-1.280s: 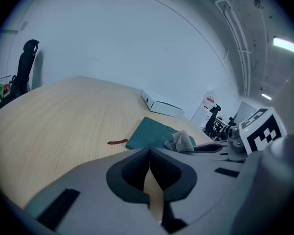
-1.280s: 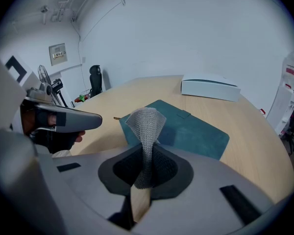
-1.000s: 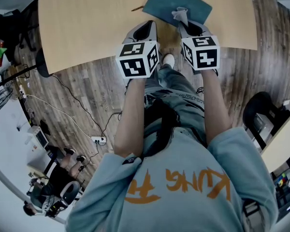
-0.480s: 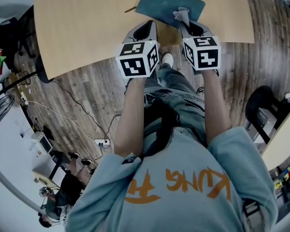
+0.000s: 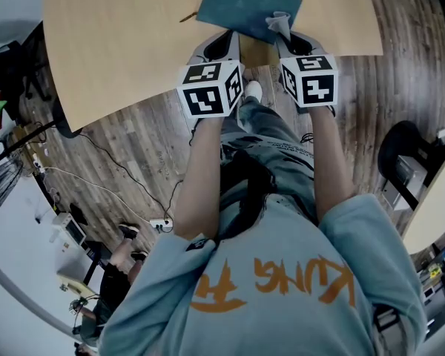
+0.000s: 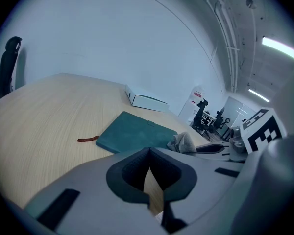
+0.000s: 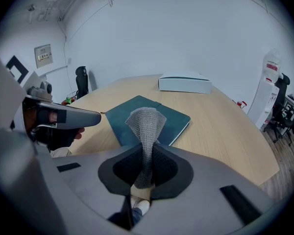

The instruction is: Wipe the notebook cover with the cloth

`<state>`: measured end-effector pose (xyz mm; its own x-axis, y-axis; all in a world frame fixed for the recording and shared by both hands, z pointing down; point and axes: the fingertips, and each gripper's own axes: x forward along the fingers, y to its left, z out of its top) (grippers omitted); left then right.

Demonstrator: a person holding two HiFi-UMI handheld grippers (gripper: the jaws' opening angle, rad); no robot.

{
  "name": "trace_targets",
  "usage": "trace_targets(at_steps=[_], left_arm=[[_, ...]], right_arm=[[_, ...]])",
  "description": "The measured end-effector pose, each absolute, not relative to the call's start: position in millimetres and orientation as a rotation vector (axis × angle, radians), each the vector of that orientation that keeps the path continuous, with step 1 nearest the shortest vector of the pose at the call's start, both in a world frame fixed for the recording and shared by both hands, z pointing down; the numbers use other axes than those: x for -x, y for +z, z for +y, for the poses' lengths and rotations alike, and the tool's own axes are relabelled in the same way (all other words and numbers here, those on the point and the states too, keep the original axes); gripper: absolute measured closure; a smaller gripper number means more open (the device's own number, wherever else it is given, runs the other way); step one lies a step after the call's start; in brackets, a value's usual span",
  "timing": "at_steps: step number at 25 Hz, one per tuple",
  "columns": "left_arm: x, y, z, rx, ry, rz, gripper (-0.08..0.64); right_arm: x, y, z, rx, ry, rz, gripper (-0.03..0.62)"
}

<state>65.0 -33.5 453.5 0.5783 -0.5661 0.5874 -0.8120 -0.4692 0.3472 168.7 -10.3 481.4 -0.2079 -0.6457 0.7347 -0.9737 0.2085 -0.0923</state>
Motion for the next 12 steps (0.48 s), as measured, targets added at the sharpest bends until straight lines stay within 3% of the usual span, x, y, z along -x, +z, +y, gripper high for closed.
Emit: trace_targets(at_steps=[12], left_arm=[[-54,445,-44,-2.185,0.464,-1.139,0.542]], right_arm=[[-183,459,-29,-1.581,0.842,-1.950,0.563]])
